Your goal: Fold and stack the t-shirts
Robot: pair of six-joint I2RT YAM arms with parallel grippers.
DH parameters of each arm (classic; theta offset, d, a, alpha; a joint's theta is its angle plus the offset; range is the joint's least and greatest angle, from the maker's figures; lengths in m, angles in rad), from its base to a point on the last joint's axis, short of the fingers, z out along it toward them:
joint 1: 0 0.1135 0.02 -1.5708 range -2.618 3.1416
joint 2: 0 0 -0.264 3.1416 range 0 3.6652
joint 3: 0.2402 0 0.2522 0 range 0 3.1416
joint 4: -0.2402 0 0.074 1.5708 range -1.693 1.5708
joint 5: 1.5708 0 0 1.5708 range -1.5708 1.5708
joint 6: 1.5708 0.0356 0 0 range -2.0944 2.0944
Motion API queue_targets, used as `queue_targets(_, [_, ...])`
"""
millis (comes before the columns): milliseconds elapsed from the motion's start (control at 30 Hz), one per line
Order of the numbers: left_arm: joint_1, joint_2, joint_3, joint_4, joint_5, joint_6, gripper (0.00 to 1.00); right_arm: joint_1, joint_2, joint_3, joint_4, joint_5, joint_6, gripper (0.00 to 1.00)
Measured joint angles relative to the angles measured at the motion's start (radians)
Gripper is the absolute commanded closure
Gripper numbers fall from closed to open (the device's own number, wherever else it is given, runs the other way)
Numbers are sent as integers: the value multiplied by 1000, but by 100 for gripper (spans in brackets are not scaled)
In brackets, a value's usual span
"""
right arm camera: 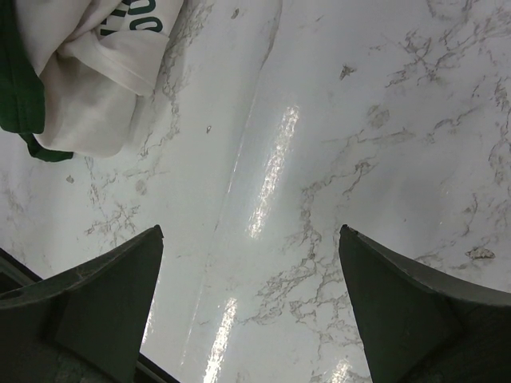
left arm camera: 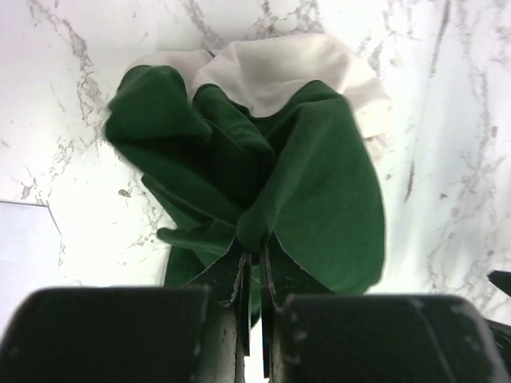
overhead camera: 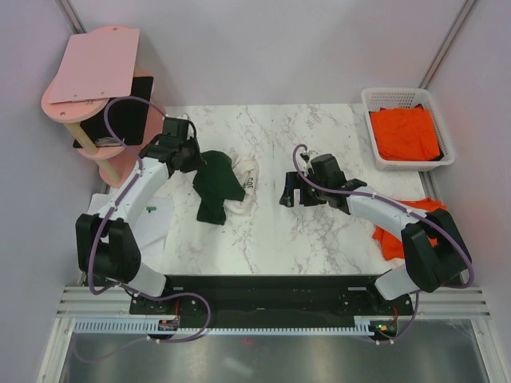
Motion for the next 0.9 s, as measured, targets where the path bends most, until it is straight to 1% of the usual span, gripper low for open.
queue_targets(100, [-9, -37, 15, -16, 19, 0, 98, 0, 0, 0, 5, 1, 3, 2])
queue_targets(167, [-33, -45, 64, -45, 24, 0, 98, 0, 0, -1, 5, 6, 4, 2])
queue_targets(233, [-77, -43, 135, -67, 24, 0, 98, 0, -1, -7, 7, 29, 7, 2])
queue_targets(333, [-191, -14, 320, -115, 32, 1, 98, -12, -13, -27, 5, 87, 22, 2])
queue_targets(433, [-314, 75, 576, -165, 65, 1, 98, -60, -41, -53, 3, 150, 41, 2])
queue_targets(533, [-426, 232, 921, -229, 113, 1, 98, -151, -80, -81, 4, 200, 60, 2])
queue_targets(633, [-496, 365, 1211, -261, 159, -1, 98, -227, -103, -90, 3, 229, 64, 2])
queue_targets(667, [-511, 385, 1267, -260, 172, -1, 98, -245, -109, -93, 4, 233, 64, 2])
queue_targets(767, [-517, 357, 1284, -268, 165, -1, 98, -274, -130, -108, 4, 235, 63, 2])
queue_targets(800, [-510, 332, 1250, -260, 156, -1, 98, -280, -139, -116, 4, 234, 63, 2])
queue_targets(867, [-491, 251, 1130, -261, 126, -2, 98, -288, -156, -132, 4, 233, 59, 2])
queue_targets(900, [-480, 196, 1034, -244, 109, -1, 98, -290, -163, -139, 4, 232, 58, 2])
